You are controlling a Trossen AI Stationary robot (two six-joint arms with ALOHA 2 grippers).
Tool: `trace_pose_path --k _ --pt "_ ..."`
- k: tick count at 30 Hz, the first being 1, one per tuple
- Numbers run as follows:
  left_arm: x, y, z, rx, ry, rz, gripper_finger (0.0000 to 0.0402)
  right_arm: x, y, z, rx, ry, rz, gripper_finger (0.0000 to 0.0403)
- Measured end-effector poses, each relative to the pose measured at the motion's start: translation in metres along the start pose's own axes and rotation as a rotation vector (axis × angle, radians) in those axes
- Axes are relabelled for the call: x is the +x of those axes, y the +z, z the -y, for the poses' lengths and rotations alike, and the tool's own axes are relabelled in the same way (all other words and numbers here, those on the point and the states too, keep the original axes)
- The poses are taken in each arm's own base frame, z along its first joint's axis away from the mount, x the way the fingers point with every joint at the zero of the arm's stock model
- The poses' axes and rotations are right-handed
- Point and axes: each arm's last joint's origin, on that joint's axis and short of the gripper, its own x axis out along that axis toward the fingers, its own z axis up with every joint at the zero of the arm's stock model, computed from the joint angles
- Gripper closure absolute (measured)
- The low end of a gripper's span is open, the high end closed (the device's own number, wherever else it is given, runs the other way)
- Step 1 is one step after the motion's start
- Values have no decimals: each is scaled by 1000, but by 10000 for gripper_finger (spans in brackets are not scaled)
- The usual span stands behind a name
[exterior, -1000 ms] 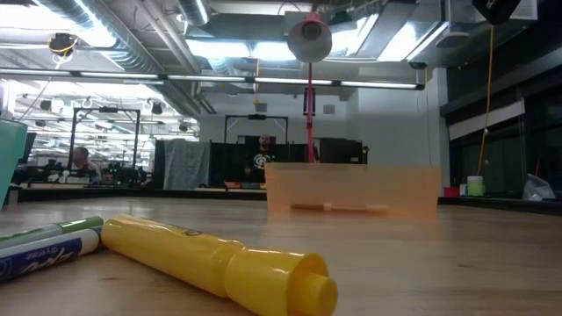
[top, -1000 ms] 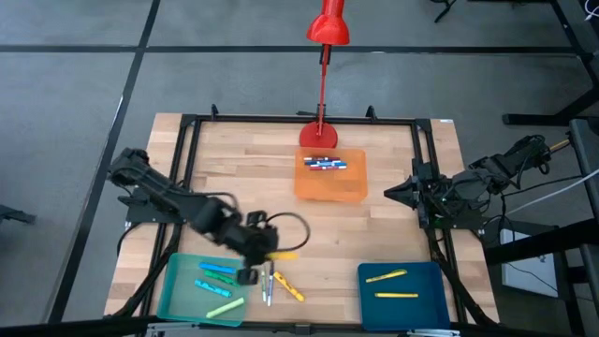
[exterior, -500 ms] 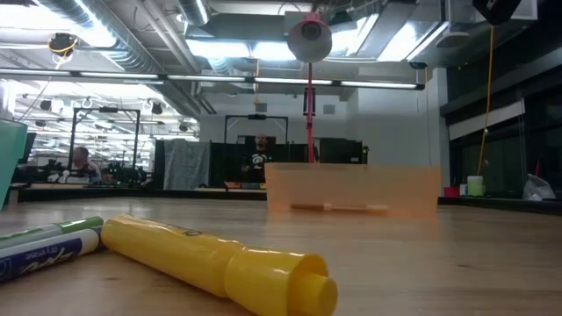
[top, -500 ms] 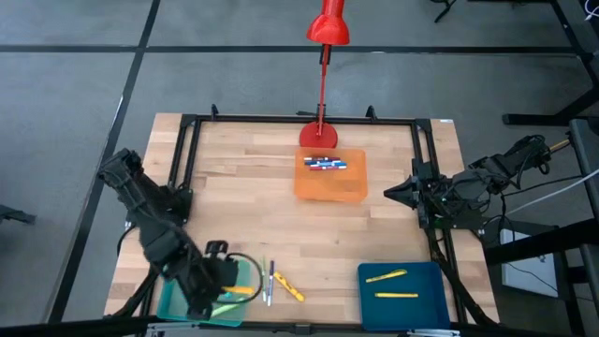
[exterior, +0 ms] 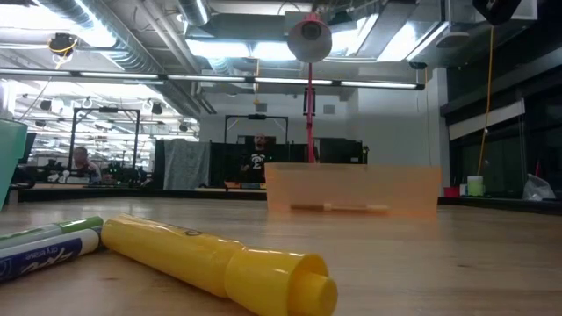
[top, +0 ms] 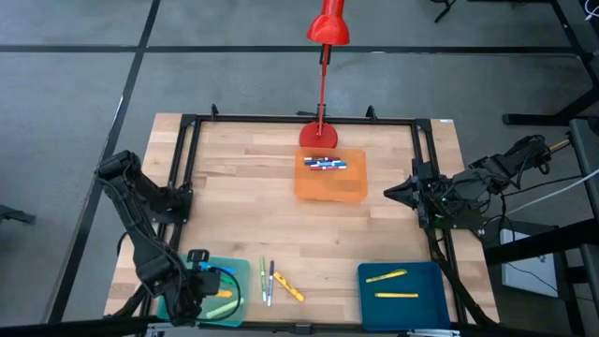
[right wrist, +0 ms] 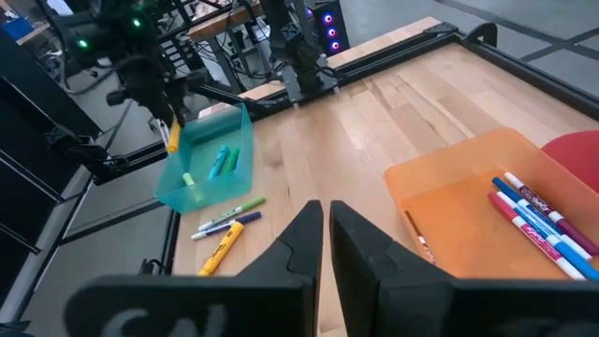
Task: Pick & Place Markers
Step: Put the top yellow highlighter pen into the green bin
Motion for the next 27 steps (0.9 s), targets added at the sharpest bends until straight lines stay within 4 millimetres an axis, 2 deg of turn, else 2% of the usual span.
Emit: trace_pose_path --k 12,27 --pt "54 -22 -5 -92 -89 20 345 0 0 0 18 0 0 377" --pt "72 -31 -15 -101 -72 24 345 0 0 0 27 0 0 377"
